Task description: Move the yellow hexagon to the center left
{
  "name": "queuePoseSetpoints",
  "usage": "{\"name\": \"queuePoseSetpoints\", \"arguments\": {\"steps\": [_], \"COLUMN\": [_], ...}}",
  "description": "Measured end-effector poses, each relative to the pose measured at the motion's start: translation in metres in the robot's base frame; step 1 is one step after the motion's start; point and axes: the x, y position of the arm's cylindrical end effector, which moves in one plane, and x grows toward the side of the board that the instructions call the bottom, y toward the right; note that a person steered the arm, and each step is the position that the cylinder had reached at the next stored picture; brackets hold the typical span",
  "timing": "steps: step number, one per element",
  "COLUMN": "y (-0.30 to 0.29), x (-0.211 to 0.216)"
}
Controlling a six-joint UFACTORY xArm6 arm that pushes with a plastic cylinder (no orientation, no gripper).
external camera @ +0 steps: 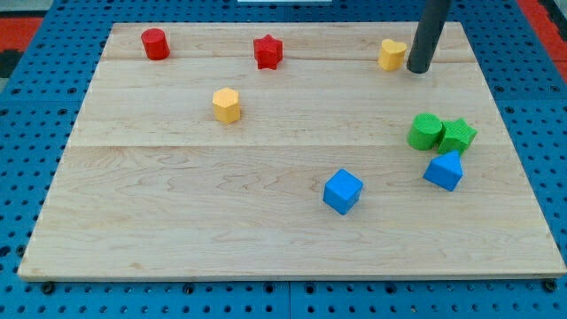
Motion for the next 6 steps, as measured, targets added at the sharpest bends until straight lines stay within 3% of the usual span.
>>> {"name": "queuePoseSetpoints", "arguments": {"steps": [1,2,4,6], "y": [0.0,-0.003,-0.145,-0.316], "x": [0.0,0.042,0.082,0.077]}}
